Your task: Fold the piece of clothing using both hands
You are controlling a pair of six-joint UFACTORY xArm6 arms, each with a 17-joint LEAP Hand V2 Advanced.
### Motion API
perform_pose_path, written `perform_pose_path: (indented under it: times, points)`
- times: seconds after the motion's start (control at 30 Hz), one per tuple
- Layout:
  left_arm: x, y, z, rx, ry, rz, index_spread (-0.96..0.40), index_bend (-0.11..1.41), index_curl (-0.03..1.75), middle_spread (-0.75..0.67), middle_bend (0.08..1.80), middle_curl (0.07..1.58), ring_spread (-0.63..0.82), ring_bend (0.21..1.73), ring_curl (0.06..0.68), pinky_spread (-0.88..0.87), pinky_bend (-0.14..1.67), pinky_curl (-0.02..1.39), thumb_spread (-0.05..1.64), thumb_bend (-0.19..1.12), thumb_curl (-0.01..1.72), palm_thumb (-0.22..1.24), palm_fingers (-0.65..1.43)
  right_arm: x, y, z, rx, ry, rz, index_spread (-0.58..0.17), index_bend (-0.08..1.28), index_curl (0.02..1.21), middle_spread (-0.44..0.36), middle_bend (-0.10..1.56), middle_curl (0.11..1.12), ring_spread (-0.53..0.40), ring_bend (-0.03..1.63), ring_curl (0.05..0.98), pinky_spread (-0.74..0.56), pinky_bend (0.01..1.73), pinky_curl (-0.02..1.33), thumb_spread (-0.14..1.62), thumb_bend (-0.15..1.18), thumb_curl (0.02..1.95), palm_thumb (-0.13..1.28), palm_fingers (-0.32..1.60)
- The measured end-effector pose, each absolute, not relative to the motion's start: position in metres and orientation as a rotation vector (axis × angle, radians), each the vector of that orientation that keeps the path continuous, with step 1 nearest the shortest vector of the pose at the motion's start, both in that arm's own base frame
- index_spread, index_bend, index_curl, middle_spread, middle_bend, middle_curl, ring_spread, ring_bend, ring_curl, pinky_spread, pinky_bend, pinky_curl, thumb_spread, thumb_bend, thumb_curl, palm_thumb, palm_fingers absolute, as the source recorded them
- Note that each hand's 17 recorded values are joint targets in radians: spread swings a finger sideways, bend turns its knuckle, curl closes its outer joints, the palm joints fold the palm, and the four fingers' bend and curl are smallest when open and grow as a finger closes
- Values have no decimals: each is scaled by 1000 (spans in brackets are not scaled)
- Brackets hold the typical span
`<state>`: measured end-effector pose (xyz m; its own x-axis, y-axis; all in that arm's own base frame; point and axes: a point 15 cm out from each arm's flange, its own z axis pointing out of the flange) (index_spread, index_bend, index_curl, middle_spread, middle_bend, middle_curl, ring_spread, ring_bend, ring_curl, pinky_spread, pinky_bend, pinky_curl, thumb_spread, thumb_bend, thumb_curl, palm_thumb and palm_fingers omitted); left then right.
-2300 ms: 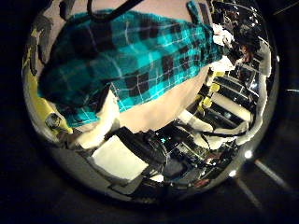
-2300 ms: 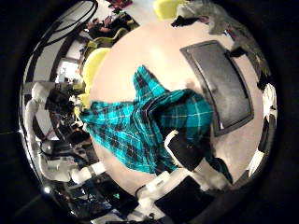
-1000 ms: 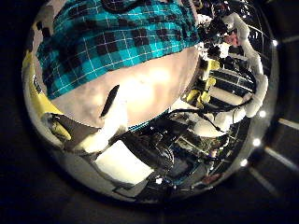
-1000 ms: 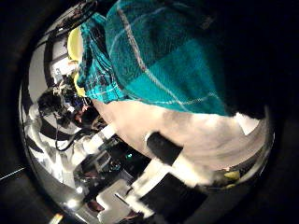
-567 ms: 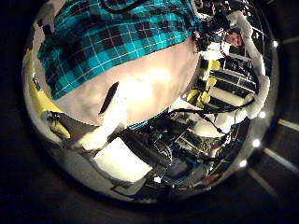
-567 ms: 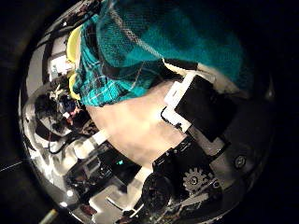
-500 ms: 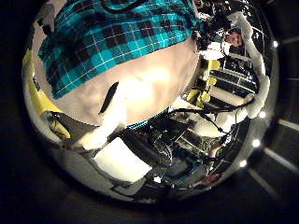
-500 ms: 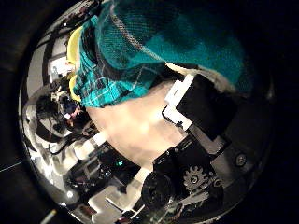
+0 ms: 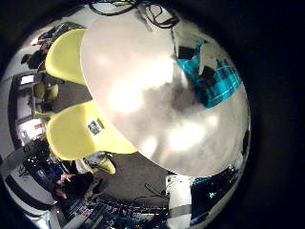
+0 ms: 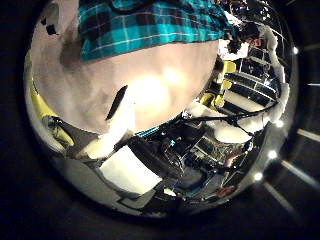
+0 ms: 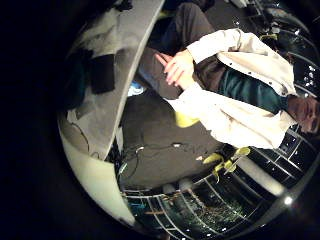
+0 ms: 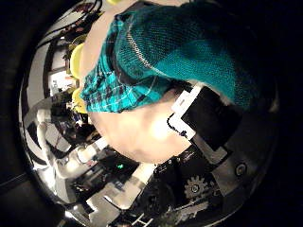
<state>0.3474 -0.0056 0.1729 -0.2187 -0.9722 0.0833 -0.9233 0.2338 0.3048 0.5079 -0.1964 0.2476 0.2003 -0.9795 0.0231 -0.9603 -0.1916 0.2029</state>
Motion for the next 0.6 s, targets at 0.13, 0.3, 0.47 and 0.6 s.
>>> perform_pose_path:
  times: [0.13, 0.3, 0.47, 0.6]
  points:
    - [347, -13, 146, 1775, -2222, -277, -50, 177, 411, 64, 193, 404, -7, 760, 290, 26, 411, 519, 1161, -18, 354, 490, 235, 511, -183, 270, 2328, -1860, -117, -317, 1096, 870, -159, 1351, 841, -231, 1465, 730, -156, 1313, 970, 1038, 25, 711, 1054, 959]
    - [350, -26, 132, 1740, -2206, -284, -50, 177, 405, 58, 194, 404, -21, 763, 290, 26, 417, 515, 1171, -17, 353, 497, 238, 514, -154, 307, 2389, -1822, -45, -311, 1111, 887, -156, 1364, 845, -230, 1468, 749, -152, 1292, 1038, 1048, 6, 738, 1059, 946]
    - [355, -22, 144, 1751, -2223, -256, -49, 181, 403, 53, 199, 404, -24, 761, 288, 26, 413, 509, 1173, -18, 352, 498, 248, 513, -86, 352, 2519, -1736, 15, -305, 1118, 894, -157, 1368, 846, -230, 1463, 764, -150, 1271, 1096, 1050, -7, 762, 1058, 945]
    - [351, -9, 167, 1775, -2208, -242, -72, 150, 384, -10, 224, 416, -137, 834, 301, -80, 478, 514, 1174, -18, 351, 498, 391, 511, -5, 376, 2640, -1588, 63, -302, 1117, 898, -157, 1369, 845, -230, 1457, 775, -149, 1253, 1136, 1049, -7, 780, 1058, 945]
